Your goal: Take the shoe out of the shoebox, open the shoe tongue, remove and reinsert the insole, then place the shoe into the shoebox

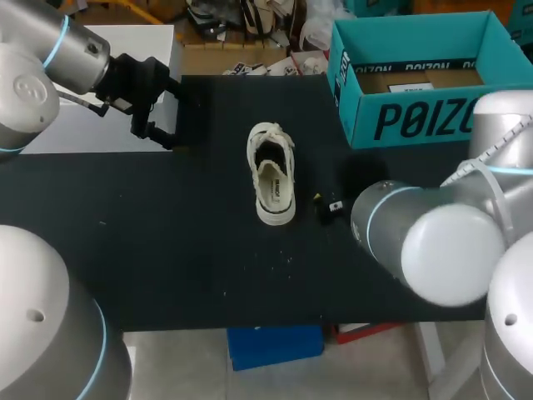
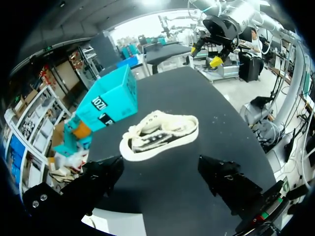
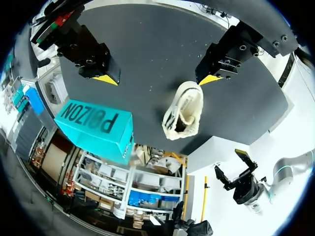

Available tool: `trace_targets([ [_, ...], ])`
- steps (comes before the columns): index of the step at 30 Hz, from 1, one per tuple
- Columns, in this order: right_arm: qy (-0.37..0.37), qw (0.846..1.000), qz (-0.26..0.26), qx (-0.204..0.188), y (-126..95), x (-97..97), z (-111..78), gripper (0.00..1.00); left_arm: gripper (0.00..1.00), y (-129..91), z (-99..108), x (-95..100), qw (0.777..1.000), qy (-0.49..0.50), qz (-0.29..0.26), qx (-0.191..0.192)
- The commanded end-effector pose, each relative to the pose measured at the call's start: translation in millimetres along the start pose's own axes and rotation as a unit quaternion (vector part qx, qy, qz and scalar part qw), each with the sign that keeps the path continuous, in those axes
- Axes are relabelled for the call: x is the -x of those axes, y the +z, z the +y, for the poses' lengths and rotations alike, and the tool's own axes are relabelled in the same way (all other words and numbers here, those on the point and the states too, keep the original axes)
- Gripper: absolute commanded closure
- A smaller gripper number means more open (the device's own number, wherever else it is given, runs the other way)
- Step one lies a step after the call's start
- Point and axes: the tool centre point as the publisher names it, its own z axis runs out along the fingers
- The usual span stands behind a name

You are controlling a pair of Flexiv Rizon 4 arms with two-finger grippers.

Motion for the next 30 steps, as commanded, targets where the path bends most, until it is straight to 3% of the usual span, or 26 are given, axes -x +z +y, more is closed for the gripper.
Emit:
trace_targets([
  [1,-0.005,0.995,-0.035,-0.093,13.3,-21.9,34.3,0.0,0.0,-0.3,0.0,-0.3,1.0,0.0,0.0,0.001],
  [16,-0.005,0.995,-0.035,-0.093,13.3,-21.9,34.3,0.0,0.0,-0.3,0.0,-0.3,1.0,0.0,0.0,0.001],
  [21,0.034,0.992,-0.016,-0.122,63.1,-39.2,59.4,0.0,0.0,-0.3,0.0,-0.3,1.0,0.0,0.0,0.001],
  [30,0.094,0.981,-0.016,-0.166,120.0,-60.9,99.1,0.0,0.0,-0.3,0.0,-0.3,1.0,0.0,0.0,0.001],
])
